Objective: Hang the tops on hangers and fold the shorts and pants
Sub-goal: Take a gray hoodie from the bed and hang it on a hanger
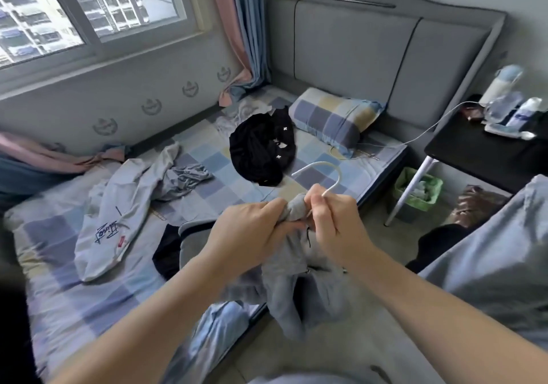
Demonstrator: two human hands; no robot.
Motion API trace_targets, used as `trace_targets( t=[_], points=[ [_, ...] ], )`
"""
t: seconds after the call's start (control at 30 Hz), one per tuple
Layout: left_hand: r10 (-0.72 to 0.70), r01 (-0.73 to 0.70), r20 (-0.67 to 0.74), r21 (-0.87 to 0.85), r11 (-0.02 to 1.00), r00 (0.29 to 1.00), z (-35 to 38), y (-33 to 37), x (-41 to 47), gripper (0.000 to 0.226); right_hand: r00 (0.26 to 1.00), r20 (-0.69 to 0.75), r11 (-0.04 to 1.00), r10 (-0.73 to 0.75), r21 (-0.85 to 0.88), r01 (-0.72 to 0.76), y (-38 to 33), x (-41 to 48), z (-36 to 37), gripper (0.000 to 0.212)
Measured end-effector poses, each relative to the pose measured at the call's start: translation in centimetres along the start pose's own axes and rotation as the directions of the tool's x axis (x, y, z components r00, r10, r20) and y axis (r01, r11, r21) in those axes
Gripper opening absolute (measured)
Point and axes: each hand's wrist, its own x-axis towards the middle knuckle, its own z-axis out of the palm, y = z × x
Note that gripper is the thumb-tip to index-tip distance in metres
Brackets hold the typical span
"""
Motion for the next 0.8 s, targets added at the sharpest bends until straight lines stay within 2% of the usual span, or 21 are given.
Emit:
trace_targets(
  t=[0.13,0.2,0.3,0.37,0.43,0.5,0.57,0.67,0.73,0.8],
  points=[
    [-0.076,0.086,0.122,-0.072,0.994,0.99,1.0,0.7,0.6,0.047,0.994,0.076,0.997,0.078,0.023,-0.08,-0.3,0.2,-0.9,0.031],
    [-0.171,0.188,0.123,-0.149,0.971,0.978,1.6,0.3,0.2,0.046,0.991,0.084,0.995,0.105,-0.006,-0.105,-0.3,0.0,-1.6,0.03],
    [-0.344,0.349,0.07,-0.271,0.897,0.936,2.2,-0.7,-1.4,0.044,0.985,-0.13,0.991,0.113,-0.061,-0.122,0.8,-1.7,-3.0,0.028],
    [-0.42,0.4,0.015,-0.335,0.853,0.908,2.2,-1.0,-2.7,0.043,0.975,-0.176,0.989,0.137,-0.031,-0.145,1.7,-3.7,-3.3,0.024],
    [-0.488,0.444,-0.017,-0.388,0.808,0.873,2.3,-1.1,-3.8,0.045,0.966,-0.016,0.966,0.257,0.003,-0.257,2.6,-5.7,-2.4,0.023],
    [-0.539,0.472,-0.015,-0.463,0.75,0.842,2.5,-0.8,-4.3,0.043,0.899,0.235,0.929,0.368,-0.052,-0.367,3.5,-7.2,-0.4,0.036],
    [-0.559,0.477,-0.006,-0.515,0.712,0.829,2.7,-0.4,-4.5,0.039,0.836,0.376,0.91,0.399,-0.052,-0.411,4.2,-7.9,1.6,0.041],
    [-0.591,0.486,-0.013,-0.554,0.676,0.806,2.9,-0.2,-4.8,0.039,0.852,0.408,0.943,0.328,-0.087,-0.321,4.7,-8.2,3.5,0.021],
    [-0.616,0.493,-0.016,-0.583,0.646,0.787,3.0,-0.5,-5.1,0.037,0.874,0.409,0.963,0.261,-0.175,-0.205,5.0,-8.5,4.2,0.016],
    [-0.638,0.504,-0.001,-0.614,0.608,0.77,3.1,-0.8,-5.3,0.029,0.877,0.429,0.973,0.219,-0.166,-0.162,4.9,-8.9,4.6,0.011]
  ],
)
